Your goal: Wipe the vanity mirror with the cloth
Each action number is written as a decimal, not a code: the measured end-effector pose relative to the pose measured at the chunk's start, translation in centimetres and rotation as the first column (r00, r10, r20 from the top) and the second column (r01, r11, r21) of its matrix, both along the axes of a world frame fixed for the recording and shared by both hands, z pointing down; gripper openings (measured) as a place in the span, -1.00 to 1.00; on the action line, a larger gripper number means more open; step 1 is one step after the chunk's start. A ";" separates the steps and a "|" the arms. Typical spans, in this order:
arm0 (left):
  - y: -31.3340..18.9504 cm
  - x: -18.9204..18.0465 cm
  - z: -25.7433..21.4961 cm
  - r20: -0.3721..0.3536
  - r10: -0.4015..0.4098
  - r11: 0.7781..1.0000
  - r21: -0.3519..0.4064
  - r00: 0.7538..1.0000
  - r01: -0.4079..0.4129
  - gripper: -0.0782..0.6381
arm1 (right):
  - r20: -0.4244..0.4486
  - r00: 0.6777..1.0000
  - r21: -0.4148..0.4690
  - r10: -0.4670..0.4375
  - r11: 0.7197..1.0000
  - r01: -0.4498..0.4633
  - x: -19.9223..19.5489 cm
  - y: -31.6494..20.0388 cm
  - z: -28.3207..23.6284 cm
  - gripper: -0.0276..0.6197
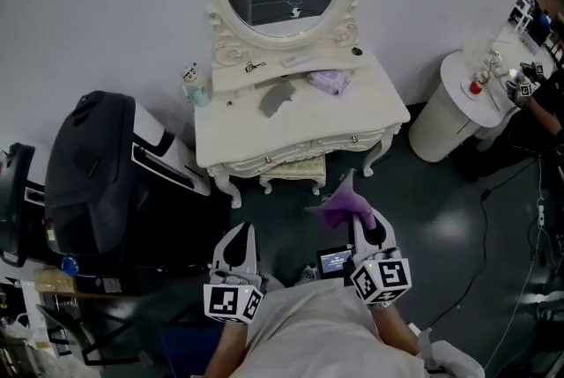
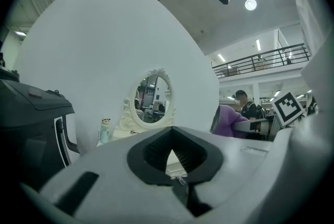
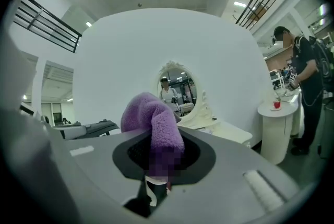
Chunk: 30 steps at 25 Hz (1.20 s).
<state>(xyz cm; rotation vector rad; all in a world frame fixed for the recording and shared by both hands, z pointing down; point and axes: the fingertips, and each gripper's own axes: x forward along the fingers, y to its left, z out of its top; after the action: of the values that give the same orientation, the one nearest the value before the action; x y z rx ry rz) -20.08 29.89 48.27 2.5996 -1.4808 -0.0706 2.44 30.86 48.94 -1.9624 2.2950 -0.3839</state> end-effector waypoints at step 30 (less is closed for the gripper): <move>-36.2 6.8 -1.7 -0.009 0.115 0.993 0.017 0.993 -0.115 -0.77 | -0.001 0.992 -0.039 0.129 0.991 -0.129 6.5 -31.2 -0.6 -0.73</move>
<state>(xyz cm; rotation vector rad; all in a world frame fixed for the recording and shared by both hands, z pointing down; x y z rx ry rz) -13.25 -6.32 46.54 2.6876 -1.3298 -0.0828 8.90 -0.36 48.30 -2.1135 2.1606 -0.4201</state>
